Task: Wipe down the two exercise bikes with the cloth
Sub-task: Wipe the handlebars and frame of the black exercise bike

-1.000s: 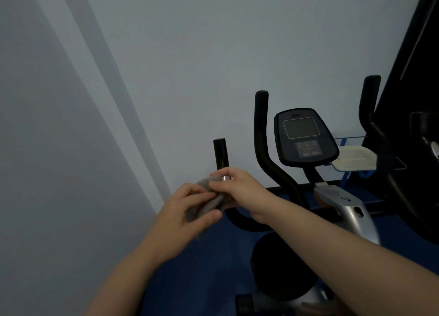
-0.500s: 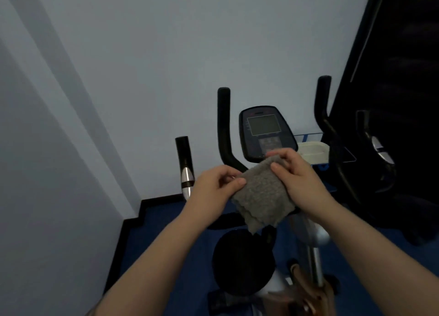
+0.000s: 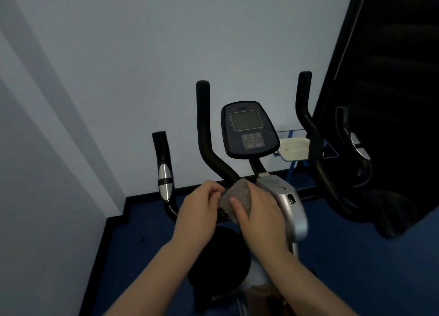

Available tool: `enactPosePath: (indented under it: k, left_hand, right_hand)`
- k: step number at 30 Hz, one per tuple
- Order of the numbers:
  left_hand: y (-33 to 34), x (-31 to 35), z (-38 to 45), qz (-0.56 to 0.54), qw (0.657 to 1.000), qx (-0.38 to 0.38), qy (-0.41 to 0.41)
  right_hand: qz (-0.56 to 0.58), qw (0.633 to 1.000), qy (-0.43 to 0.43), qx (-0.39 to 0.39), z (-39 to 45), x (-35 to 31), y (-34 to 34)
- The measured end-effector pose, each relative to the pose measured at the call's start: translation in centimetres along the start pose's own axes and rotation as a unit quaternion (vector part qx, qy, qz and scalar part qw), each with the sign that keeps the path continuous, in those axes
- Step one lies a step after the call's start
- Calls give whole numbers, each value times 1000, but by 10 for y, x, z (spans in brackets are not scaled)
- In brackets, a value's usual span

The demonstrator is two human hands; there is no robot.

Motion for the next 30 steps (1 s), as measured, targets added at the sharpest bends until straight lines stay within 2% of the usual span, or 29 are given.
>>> enactPosePath:
  k: [2,6,9,11,16,20,23,26,30]
  left_hand:
    - [-7,-4,-4,40,999,26,11]
    - [-5,-13,-7,146,989,16,10]
    - [-1,-10,-4,194,981,18,17]
    - [-1,-12,-7,195,981,18,14]
    - [-3,-15,-9,185,983,21,3]
    - [-5,-16,-8,162,986,19,-10]
    - [-7,-16,-9,135,990,27,-19]
    - [-9,-17,-9,128,991,30,-24]
    - [-10,-19,-8,125,991,33,-28]
  right_hand:
    - [14,1000,-11,2,-10,3,-2]
    - [-9,998,-57,-11,-14,-4,-1]
    - [-7,999,-26,-29,17,-6,8]
    - [15,1000,-17,-17,14,-5,5]
    - [44,996,-73,-5,-18,1,-22]
    - [-39,992,-117,13,17,11,-52]
    - [-130,985,-112,6,17,8,-41]
    - [-100,986,-111,74,-15,2,-41]
    - [-81,981,-163,67,-34,5,-58]
Point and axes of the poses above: each hand's wrist, its own z-axis towards the middle knuckle, its own y-axis out of the palm, x = y × z, the point moved 10 cm from there along z, towards the middle knuckle, and after that the axes turned 8 degrees about -y, right-handed, at the moved point
